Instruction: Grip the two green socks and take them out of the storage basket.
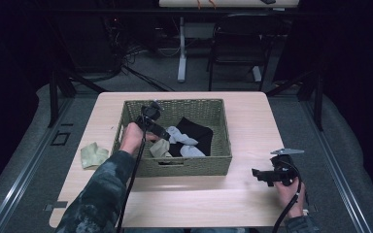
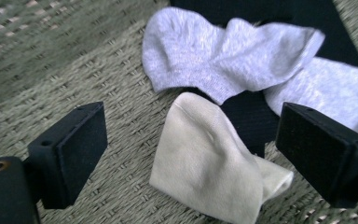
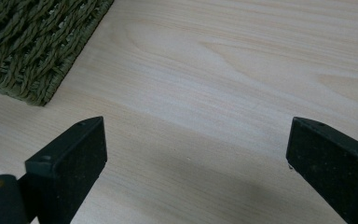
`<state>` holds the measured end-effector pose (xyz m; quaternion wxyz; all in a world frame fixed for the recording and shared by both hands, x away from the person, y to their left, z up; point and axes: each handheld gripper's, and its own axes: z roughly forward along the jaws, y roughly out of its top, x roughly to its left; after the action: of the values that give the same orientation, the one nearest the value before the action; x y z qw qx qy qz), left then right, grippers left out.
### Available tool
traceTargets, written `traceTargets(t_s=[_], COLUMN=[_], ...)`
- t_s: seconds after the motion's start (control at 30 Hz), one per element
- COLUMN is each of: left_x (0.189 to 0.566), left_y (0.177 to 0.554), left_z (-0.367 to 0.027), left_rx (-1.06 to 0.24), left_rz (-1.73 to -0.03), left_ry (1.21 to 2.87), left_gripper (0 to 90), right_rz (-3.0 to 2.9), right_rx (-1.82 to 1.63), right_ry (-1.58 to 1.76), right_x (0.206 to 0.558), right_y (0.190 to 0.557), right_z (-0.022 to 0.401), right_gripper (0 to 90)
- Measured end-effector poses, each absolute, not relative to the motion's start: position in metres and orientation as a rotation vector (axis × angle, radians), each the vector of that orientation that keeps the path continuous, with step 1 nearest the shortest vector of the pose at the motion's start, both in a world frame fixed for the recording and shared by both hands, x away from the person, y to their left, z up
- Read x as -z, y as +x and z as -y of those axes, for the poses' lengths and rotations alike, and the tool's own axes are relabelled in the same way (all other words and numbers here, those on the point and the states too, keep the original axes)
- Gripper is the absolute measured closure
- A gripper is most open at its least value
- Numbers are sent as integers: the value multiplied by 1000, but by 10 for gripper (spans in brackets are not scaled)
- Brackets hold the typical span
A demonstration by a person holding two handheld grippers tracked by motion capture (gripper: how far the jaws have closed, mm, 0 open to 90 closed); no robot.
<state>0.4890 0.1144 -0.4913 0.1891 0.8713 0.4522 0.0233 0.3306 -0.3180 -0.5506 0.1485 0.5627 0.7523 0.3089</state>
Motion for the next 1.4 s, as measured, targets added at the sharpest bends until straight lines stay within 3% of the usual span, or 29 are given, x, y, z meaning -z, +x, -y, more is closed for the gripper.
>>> traceTargets(t_s=[0.13,0.57,0.77,1.4], left_x=[499,518,520,462], left_y=[490,494,494,481], left_z=[-108,-100,-97,-126], left_rx=[-38,56,46,-74], left_rz=[-1266,-1287,-1283,-1200], left_ry=[2495,2567,2591,2517], left_gripper=[173,546,825,855], right_rz=[-2158,-2157,-2158,-2154], right_rx=[-887,-890,-894,-886], right_ry=[1620,1621,1619,1624], right_x=[551,551,551,550], right_y=[330,329,329,328], right_z=[318,319,319,319], right_gripper=[45,45,45,45])
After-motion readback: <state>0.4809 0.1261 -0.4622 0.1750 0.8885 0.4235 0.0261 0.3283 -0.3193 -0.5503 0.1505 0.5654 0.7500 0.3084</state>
